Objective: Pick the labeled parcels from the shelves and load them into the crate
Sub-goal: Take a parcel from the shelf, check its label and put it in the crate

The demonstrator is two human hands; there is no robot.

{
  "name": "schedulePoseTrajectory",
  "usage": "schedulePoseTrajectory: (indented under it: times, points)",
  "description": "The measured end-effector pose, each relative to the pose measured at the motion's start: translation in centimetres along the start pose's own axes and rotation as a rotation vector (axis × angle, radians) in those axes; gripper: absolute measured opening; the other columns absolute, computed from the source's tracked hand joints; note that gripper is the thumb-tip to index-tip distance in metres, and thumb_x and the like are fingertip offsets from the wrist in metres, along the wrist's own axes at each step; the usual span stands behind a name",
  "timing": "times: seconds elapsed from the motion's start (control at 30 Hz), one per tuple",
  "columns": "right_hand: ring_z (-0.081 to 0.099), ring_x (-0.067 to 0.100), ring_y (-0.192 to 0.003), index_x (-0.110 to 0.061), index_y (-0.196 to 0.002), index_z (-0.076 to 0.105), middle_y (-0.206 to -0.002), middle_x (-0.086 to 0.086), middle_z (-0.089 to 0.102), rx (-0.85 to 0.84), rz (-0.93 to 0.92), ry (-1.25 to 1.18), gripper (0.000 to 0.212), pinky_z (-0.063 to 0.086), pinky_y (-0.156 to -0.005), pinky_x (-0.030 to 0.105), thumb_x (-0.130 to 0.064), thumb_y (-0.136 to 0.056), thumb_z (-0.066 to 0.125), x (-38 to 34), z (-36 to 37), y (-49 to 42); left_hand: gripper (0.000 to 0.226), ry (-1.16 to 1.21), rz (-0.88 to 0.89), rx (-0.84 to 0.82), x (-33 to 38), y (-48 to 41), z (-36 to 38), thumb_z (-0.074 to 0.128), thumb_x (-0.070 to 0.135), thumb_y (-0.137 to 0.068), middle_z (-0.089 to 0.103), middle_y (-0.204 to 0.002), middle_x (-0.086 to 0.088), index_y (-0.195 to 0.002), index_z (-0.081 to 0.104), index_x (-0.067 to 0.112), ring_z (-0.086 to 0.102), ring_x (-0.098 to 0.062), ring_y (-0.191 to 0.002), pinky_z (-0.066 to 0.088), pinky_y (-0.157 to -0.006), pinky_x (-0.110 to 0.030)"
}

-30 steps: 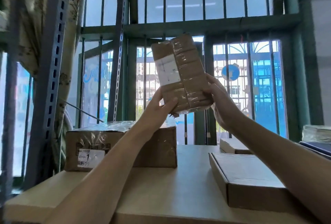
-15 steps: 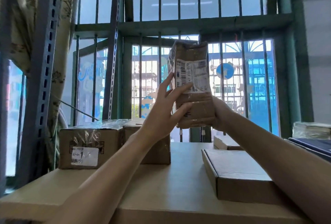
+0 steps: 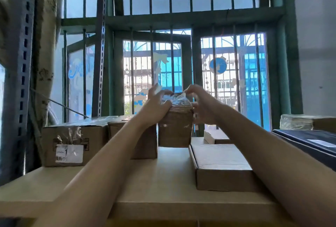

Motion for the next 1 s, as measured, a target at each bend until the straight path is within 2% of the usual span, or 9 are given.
schedulePoseTrajectory:
  times: [0.13, 0.2, 0.3, 0.4, 0.57, 0.63, 0.8, 0.9, 1.0]
  points:
    - [0.051, 0.021, -0.088, -0.013, -0.088, 0.053, -0.089, 0.010, 0.051, -0.001, 0.097, 0.331, 0.012, 0.045, -0.087, 0.043, -0.017, -0.089, 0.041, 2.8, 1.4, -0.8, 0.045, -0.459, -0.027, -0.066, -0.9, 1.0, 0.7, 0.026, 0.051, -0.094, 0.060, -0.119, -0.010, -0.104, 0.057, 0.019, 0.054, -0.026, -0.108, 0.037, -0.087, -0.035]
    - [0.054, 0.025, -0.099, -0.011, -0.110, 0.052, -0.104, 0.014, 0.054, 0.018, 0.124, 0.524, 0.027, 0.045, -0.092, 0.046, -0.026, -0.096, 0.034, 3.5, 1.6, -0.9, 0.060, -0.599, -0.087, -0.156, -2.1, 1.6, 1.3, 0.020, 0.069, -0.085, 0.059, -0.123, -0.004, -0.112, 0.054, 0.028, 0.054, -0.024, -0.109, 0.039, -0.089, -0.039]
    - [0.049, 0.028, -0.108, -0.013, -0.129, 0.041, -0.118, 0.013, 0.049, 0.050, 0.135, 0.727, 0.047, 0.042, -0.092, 0.045, -0.042, -0.099, 0.021, 3.0, 1.5, -0.6, 0.063, -0.778, -0.054, -0.200, -2.3, 2.4, 1.7, 0.026, 0.069, -0.084, 0.052, -0.131, -0.002, -0.132, 0.041, 0.030, 0.051, -0.024, -0.116, 0.040, -0.094, -0.041]
    - [0.032, 0.038, -0.132, -0.017, -0.143, 0.025, -0.148, 0.020, 0.025, 0.147, -0.119, 1.027, 0.053, 0.032, -0.104, 0.046, -0.045, -0.099, 0.021, -0.2, 1.9, -0.9, 0.058, -0.907, 0.052, -0.087, -0.9, 2.7, 0.7, 0.033, 0.057, -0.090, 0.045, -0.139, -0.004, -0.139, 0.031, 0.027, 0.046, -0.026, -0.124, 0.036, -0.099, -0.043]
    - [0.027, 0.026, -0.138, -0.017, -0.145, 0.026, -0.151, 0.011, 0.025, 0.220, -0.616, 1.066, 0.053, 0.024, -0.110, 0.037, -0.038, -0.097, 0.037, -6.5, 3.2, 2.5, 0.047, -0.639, 0.230, 0.138, 3.2, 6.1, -0.8, 0.044, 0.039, -0.093, 0.044, -0.139, -0.005, -0.136, 0.039, 0.021, 0.042, -0.022, -0.125, 0.035, -0.102, -0.039]
    - [0.028, 0.022, -0.137, -0.016, -0.143, 0.031, -0.151, 0.008, 0.028, 0.151, -0.681, 1.125, 0.051, 0.023, -0.109, 0.033, -0.034, -0.097, 0.042, -7.1, 3.5, 4.8, 0.045, -0.425, 0.250, 0.061, 4.9, 7.8, 0.4, 0.046, 0.039, -0.092, 0.043, -0.140, -0.001, -0.134, 0.042, 0.023, 0.040, -0.017, -0.127, 0.032, -0.104, -0.033]
    - [0.037, 0.018, -0.129, -0.034, -0.141, 0.032, -0.146, 0.002, 0.033, -0.115, -0.407, 1.333, 0.066, 0.029, -0.097, 0.027, -0.062, -0.082, 0.041, -2.0, 0.6, 11.9, 0.062, -0.134, -0.051, -0.585, 5.0, 13.7, 6.9, 0.044, 0.069, -0.073, 0.036, -0.129, 0.024, -0.131, 0.038, 0.048, 0.040, 0.000, -0.117, 0.033, -0.097, -0.021]
    - [0.035, 0.016, -0.130, -0.053, -0.136, 0.026, -0.148, -0.010, 0.028, -0.138, -0.138, 1.467, 0.081, 0.029, -0.101, 0.034, -0.084, -0.062, 0.030, 1.5, -3.1, 17.4, 0.068, -0.048, -0.088, -0.527, 5.2, 15.6, 6.3, 0.060, 0.066, -0.064, 0.043, -0.125, 0.018, -0.126, 0.041, 0.046, 0.050, -0.006, -0.109, 0.043, -0.098, -0.032]
    - [0.034, 0.015, -0.128, -0.051, -0.138, 0.023, -0.145, -0.011, 0.033, -0.076, -0.065, 1.506, 0.082, 0.028, -0.103, 0.041, -0.082, -0.063, 0.034, 2.5, -5.4, 21.6, 0.075, -0.143, -0.030, -0.462, 5.8, 16.2, 5.0, 0.061, 0.070, -0.058, 0.045, -0.121, 0.017, -0.124, 0.043, 0.041, 0.050, -0.008, -0.107, 0.046, -0.097, -0.035]
Point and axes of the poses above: each hand's wrist, its own y-axis away from the middle knuckle, its own z-axis out of the palm, x = y × z, the point moved 9 cm from there along -y, towards the middle knuckle
